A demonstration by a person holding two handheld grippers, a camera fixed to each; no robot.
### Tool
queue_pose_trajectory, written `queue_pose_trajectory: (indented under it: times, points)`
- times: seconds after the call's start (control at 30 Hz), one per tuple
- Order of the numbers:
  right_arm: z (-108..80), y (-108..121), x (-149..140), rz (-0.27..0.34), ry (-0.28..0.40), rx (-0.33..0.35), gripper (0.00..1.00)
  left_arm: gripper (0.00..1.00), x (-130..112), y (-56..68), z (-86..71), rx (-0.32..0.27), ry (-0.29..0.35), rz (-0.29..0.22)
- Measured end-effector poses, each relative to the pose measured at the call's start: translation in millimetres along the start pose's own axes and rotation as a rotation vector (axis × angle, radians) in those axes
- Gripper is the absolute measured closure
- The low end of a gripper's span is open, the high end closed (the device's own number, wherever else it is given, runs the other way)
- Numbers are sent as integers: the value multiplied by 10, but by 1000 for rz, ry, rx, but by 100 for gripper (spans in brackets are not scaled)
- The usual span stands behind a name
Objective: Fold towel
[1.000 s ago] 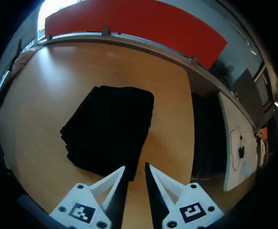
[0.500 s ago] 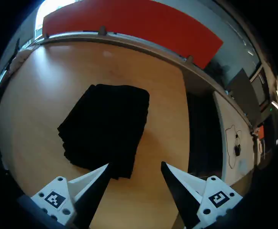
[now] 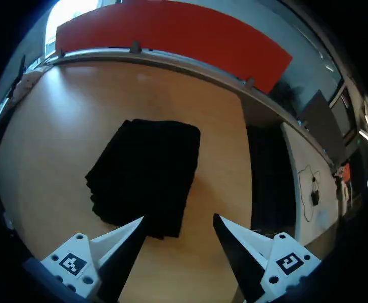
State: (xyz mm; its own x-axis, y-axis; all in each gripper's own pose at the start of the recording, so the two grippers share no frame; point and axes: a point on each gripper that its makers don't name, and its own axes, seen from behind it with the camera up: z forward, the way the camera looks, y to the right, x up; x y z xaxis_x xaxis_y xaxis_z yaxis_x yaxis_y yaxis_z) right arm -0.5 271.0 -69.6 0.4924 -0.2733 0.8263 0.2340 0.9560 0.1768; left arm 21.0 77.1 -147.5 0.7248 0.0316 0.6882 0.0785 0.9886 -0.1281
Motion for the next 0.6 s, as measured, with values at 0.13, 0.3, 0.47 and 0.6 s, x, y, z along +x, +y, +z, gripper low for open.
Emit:
queue_pose_trajectory:
  times: [0.13,0.3,0.47,0.6]
  points:
    - [-31,-37,88,42,28,7,4,4,16,-1,-6,-3,4,-2]
    - [-63,-74,171,109,59,12,4,4,39,-9,-13,-4,10,-2]
    - [-67,-113,212,193,78,23,4,4,51,-26,-19,-2,15,-7]
    - [-73,-140,232,236,90,30,4,4,71,-41,-26,1,21,-11]
